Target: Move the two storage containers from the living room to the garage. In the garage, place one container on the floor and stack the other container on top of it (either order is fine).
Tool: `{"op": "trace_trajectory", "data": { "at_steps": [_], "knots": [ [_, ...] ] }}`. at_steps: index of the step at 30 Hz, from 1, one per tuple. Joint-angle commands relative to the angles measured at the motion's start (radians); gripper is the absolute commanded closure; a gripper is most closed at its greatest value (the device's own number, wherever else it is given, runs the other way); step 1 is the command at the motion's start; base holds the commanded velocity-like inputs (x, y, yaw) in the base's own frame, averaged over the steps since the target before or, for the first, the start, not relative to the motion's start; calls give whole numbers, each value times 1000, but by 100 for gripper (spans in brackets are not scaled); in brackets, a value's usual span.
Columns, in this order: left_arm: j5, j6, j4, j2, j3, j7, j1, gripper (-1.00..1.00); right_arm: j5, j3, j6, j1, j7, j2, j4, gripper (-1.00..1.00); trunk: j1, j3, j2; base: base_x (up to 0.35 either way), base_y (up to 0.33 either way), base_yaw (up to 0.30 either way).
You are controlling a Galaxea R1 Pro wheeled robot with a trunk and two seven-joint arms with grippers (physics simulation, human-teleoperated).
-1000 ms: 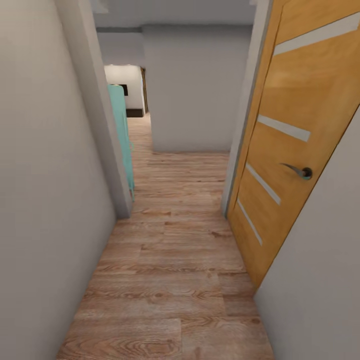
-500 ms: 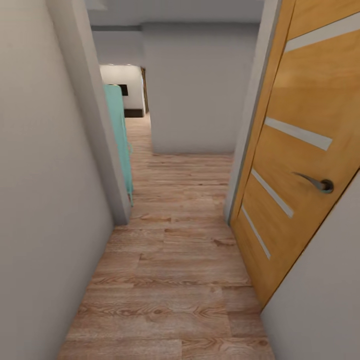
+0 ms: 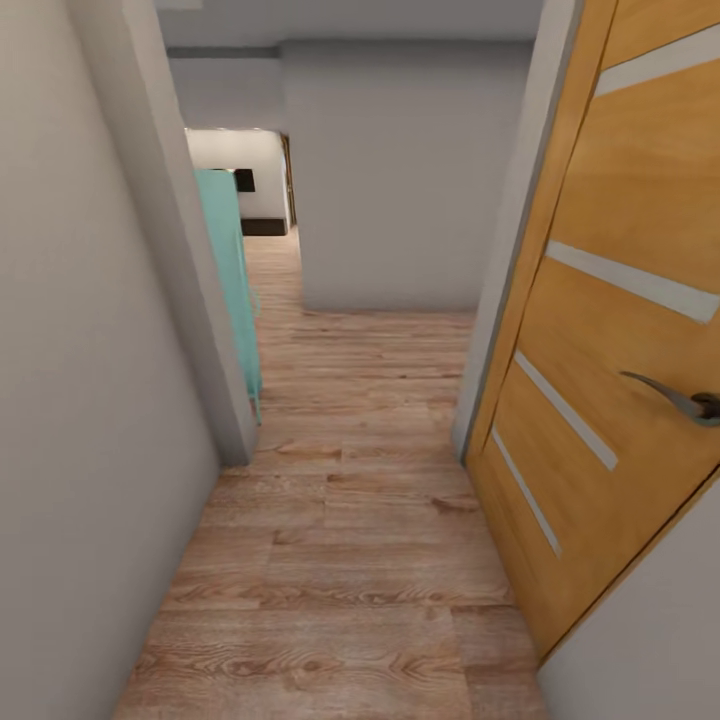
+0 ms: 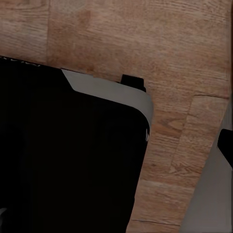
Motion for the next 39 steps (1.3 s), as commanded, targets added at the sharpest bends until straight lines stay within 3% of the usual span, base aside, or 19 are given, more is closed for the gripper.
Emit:
{"op": "trace_trajectory", "data": {
  "at_steps": [1, 39],
  "knots": [
    [5, 3, 0, 0, 4, 2, -1, -100, -11, 8, -6, -1, 4, 0, 3, -100, 1, -1, -1, 321, 0, 0],
    [5, 2, 0, 2, 4, 0, -1, -100, -10, 7, -5, -1, 4, 0, 3, -100, 1, -1, -1, 322, 0, 0]
  ]
}}
